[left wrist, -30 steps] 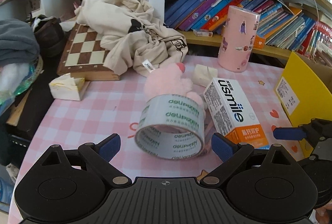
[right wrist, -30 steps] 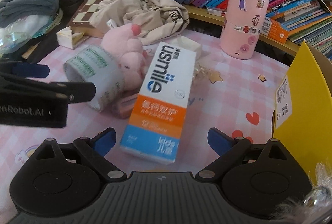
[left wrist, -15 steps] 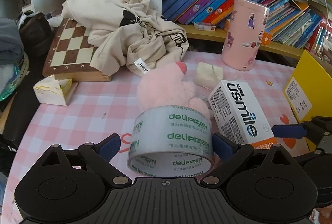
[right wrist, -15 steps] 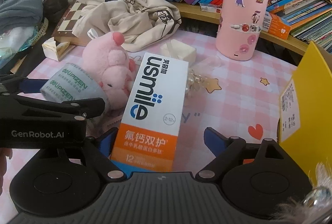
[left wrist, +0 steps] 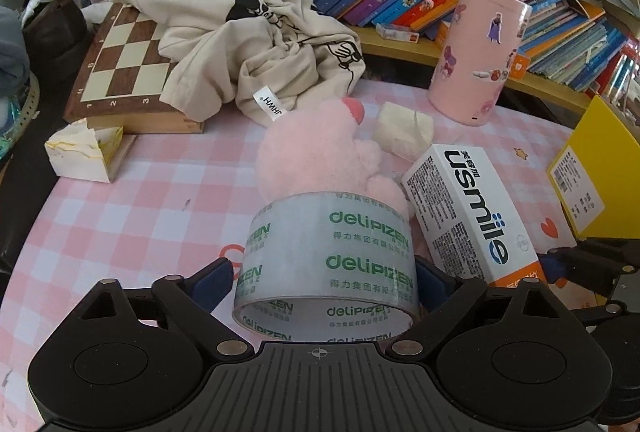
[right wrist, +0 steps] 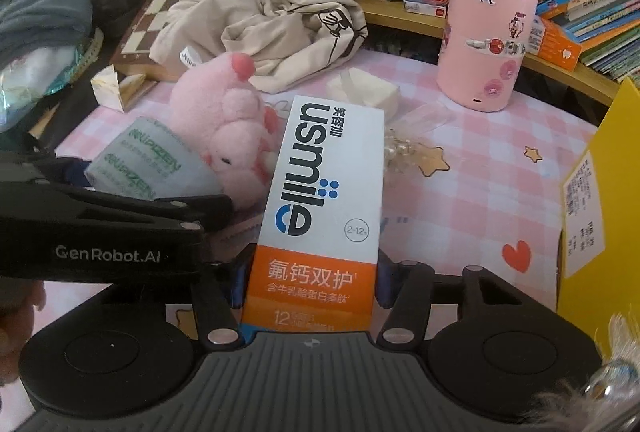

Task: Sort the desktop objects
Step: 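Grasp the usmile box with the right tool while the left tool approaches the tape roll, then grasp the clear tape roll with the left tool while the right tool holds the usmile box, then carry the tape roll and usmile box over the yellow box with both tools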

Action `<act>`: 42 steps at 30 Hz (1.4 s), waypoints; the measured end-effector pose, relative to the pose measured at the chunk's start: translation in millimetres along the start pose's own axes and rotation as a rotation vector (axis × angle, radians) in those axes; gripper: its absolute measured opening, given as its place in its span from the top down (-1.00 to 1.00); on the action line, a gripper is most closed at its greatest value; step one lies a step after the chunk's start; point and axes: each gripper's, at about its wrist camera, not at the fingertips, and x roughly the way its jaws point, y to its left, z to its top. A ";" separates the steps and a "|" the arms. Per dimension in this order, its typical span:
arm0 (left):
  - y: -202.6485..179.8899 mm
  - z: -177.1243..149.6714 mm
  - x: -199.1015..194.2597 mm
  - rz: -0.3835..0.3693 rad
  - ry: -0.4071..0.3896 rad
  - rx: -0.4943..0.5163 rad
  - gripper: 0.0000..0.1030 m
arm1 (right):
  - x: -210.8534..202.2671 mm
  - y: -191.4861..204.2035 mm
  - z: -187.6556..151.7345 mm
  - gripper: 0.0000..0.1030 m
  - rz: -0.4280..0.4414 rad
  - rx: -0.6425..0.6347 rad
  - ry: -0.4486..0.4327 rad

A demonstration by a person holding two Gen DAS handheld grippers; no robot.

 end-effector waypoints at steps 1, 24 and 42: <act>-0.1 -0.1 -1.2 -0.003 0.001 -0.001 -0.65 | -0.9 -1.2 -0.4 -0.03 0.004 0.006 0.003; 27.9 -35.6 -82.2 -0.098 -0.043 -0.195 -0.64 | -65.6 8.0 -34.6 -0.03 0.025 0.044 -0.001; 27.2 -91.2 -134.1 -0.144 -0.021 -0.219 -0.64 | -116.3 36.3 -96.1 -0.03 0.037 0.076 0.026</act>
